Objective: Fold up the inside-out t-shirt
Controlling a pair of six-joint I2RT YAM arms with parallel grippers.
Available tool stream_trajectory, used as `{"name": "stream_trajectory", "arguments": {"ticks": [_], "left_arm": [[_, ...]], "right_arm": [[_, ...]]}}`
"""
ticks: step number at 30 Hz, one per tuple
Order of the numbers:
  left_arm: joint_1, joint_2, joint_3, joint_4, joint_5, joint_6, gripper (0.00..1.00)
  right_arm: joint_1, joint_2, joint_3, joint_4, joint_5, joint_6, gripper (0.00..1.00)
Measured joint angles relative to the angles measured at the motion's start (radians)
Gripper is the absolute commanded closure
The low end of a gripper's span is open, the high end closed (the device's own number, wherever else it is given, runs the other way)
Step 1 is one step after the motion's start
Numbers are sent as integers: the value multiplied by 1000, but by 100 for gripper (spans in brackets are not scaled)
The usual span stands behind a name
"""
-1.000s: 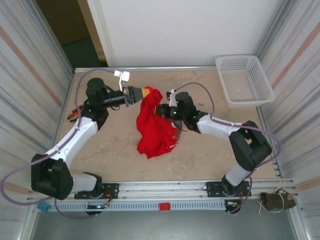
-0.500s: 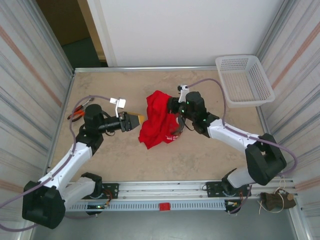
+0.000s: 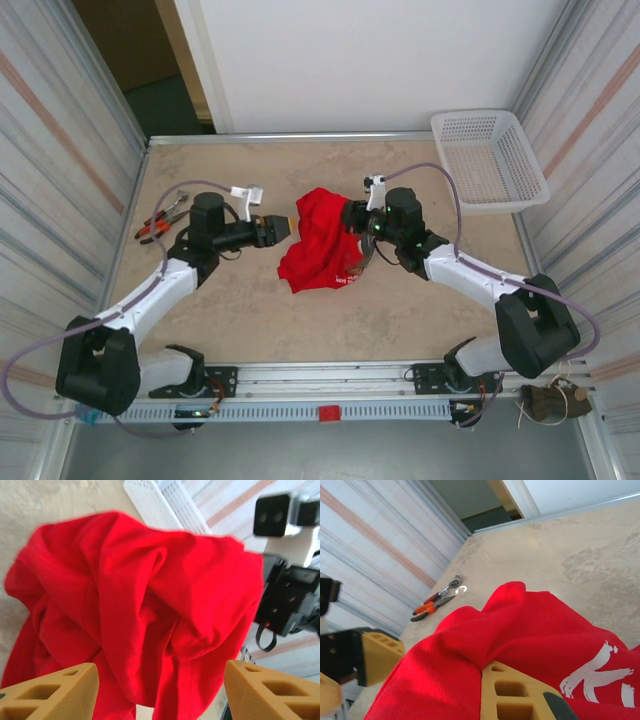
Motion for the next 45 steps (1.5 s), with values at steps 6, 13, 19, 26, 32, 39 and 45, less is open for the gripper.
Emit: {"name": "stream_trajectory", "arguments": {"ticks": [6,13,19,26,32,39,45], "left_arm": [[-66,89,4,31,-29,9,39],[-68,214,89,90,-44,3,59],[-68,303,168,175,3,-30,100],[-42,249,169,291,138,-126,100],[-3,193,175,488,264,-280,100],[1,196,219,578,328,-367,100],[1,199,235,579,356,-380,100]], "right_arm": [[-6,-13,0,0,-22,22,100],[-5,-28,-14,14,-27,34,100],[-8,-40,-46,23,-23,39,100],[-76,-46,-95,36,2,75,100],[-95,44,-12,-58,38,51,50],[-110,-35,17,-334,93,-12,40],[-9,-356,18,-510,170,-82,33]]}}
